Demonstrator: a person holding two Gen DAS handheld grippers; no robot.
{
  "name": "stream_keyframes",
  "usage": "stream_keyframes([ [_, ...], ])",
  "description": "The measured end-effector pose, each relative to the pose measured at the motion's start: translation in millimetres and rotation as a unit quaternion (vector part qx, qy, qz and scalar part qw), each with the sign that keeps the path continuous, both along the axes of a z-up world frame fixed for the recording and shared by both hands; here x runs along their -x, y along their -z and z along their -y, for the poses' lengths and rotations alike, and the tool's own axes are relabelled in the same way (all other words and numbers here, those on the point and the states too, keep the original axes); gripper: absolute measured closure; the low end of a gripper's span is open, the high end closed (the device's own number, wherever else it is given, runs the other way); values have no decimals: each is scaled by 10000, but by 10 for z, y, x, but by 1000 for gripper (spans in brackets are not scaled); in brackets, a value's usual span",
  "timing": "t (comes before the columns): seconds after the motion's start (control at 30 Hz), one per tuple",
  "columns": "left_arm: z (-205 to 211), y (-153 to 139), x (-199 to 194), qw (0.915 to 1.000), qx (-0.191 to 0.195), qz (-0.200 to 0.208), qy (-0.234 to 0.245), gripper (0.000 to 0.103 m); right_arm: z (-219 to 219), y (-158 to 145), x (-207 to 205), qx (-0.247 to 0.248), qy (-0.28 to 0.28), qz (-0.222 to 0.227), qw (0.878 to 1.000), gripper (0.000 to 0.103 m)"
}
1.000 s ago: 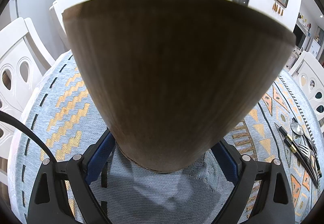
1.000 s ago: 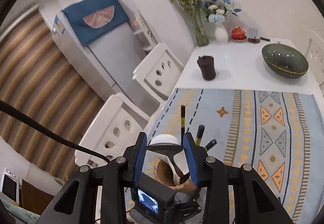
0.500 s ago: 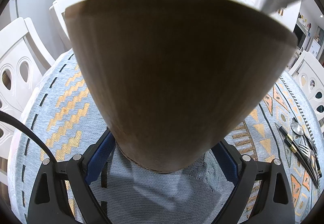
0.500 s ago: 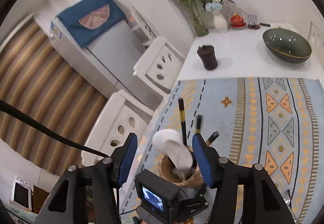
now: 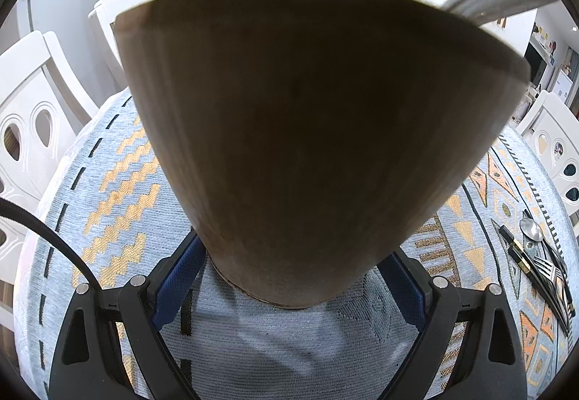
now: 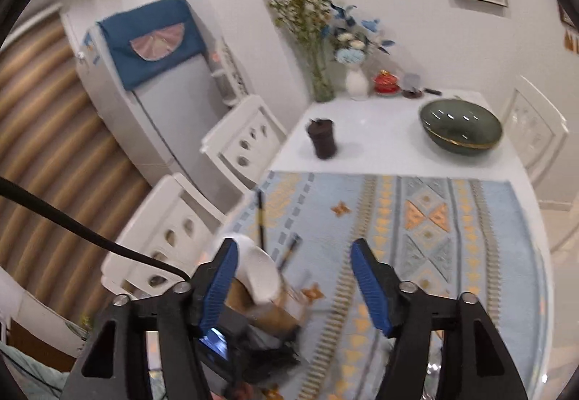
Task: Organize utensils
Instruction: 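Move the open right tool back down to the utensil pile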
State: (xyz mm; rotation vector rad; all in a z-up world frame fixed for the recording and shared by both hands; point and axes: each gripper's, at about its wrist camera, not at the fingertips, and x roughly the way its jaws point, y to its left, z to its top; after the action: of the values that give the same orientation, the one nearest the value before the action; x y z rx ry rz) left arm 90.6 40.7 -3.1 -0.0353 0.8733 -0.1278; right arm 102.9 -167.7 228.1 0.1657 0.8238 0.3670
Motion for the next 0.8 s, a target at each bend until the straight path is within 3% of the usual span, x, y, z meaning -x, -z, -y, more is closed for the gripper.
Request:
stream_keyframes([
  [0.27,2,-1,-1,10000,-3,0,-1,9,564,658,163,-22,702,-1126,9912,36],
  [0.43,3,0,-1,10000,-2,0,-1,9,585,1222,284,-89,648,-2022,9771,36],
  [0.63,5,-1,-3,10000,-4,0,-1,9,356,1899,458,514,413,-2692,9608,36],
  [0.8,24,1,-13,10000,-21,-10,0,9,259,2244,571,1080,401,-2806,9529,36],
])
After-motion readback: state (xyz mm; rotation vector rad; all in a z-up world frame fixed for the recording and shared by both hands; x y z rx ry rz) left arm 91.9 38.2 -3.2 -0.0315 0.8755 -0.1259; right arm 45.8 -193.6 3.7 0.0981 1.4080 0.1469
